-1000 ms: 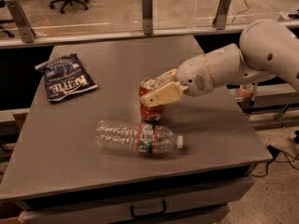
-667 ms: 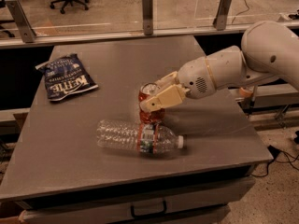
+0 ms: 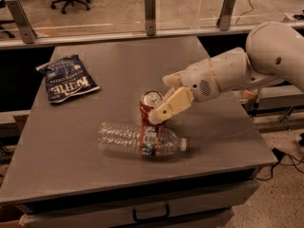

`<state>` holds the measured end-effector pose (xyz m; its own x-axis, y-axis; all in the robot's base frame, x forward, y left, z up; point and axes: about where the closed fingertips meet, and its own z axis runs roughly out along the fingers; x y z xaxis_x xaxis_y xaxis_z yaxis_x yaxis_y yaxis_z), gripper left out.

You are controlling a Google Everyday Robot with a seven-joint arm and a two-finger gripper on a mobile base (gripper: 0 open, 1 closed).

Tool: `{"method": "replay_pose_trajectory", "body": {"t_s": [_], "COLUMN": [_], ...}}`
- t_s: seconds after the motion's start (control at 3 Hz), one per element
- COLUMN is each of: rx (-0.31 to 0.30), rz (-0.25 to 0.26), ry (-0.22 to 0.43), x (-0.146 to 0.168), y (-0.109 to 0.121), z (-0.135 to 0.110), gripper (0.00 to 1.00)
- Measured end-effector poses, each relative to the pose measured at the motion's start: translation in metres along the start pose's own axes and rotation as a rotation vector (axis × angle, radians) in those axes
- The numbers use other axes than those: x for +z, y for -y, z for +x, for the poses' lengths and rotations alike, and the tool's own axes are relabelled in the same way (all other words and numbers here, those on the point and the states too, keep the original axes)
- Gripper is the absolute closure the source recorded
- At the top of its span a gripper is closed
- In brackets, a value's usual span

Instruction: Move coke can near water bottle

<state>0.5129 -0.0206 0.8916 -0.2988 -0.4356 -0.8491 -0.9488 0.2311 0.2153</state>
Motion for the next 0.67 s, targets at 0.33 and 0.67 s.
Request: {"method": "replay_pose_trajectory", "body": {"t_s": [0.33, 0.67], "rx": [-0.019, -0.118], "rz": [0.04, 0.15], "ry": [0.02, 0.036], "x": [-0.022, -0.084], "y": [0.013, 0.03], "z": [-0.009, -0.036], "gripper": [0.0, 0.0]}}
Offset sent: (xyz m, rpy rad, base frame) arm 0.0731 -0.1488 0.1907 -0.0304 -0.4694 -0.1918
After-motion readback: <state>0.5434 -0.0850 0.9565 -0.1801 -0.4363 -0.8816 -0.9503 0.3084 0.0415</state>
